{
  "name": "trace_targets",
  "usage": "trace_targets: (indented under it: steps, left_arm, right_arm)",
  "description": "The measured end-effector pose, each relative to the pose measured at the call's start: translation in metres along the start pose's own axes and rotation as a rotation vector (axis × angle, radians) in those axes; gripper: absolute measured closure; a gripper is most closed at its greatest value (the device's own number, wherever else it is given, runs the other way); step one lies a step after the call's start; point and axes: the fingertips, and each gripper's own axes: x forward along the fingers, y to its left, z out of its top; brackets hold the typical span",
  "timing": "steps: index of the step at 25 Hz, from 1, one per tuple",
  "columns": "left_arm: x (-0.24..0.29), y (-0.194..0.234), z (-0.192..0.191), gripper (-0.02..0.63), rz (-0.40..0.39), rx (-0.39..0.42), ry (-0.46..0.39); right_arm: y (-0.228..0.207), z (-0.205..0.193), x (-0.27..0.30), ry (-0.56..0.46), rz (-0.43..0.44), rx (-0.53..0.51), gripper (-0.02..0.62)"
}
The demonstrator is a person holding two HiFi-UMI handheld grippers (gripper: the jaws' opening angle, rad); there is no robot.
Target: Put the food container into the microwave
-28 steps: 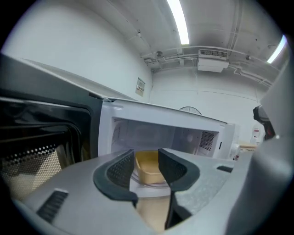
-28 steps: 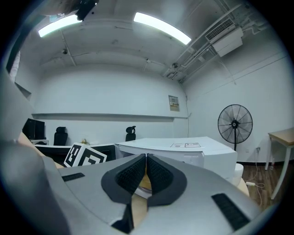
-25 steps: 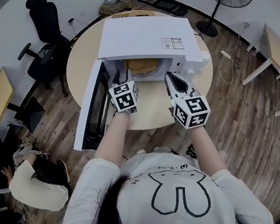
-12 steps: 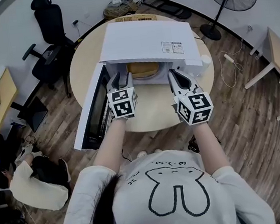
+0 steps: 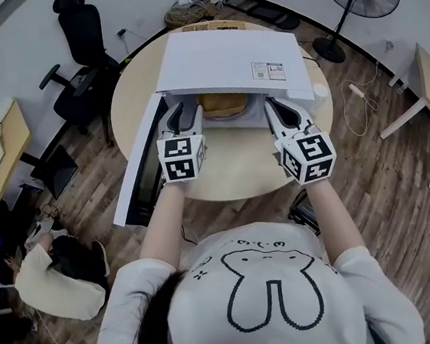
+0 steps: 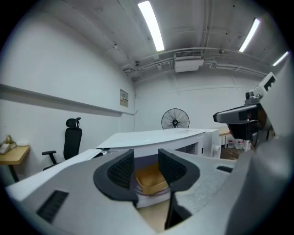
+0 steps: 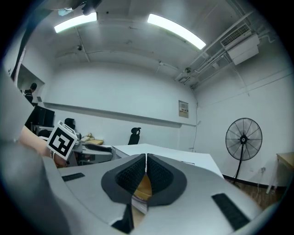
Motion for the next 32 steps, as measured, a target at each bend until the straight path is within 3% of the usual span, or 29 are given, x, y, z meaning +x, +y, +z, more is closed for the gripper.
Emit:
trace_targets:
  steps: [12, 19, 24, 32]
  left_arm:
    - [-0.019, 0.014, 0.055, 0.439, -0.020, -0.003, -0.130]
    - [-0.037, 0.010, 0.084, 0.439, -0.023, 0.140, -0.196]
    - [-0.052, 0.008, 0.097, 0.443, -0.018, 0.117, -0.249]
    - [-0.064, 0.008, 0.103, 0.597, 0.012, 0.091, -0.298]
  right_arm:
    - [-0.003, 0.026, 0.006, -0.054, 0.060, -0.066, 0.563]
    - [-0.010, 0.043, -0.003, -0.103, 0.027, -0.103, 0.563]
    - [-0.016, 0.055, -0.012, -0.145, -0.011, -0.118, 0.563]
    - [-0.013, 0.063, -0.022, -0.173, -0.022, -0.153, 0.563]
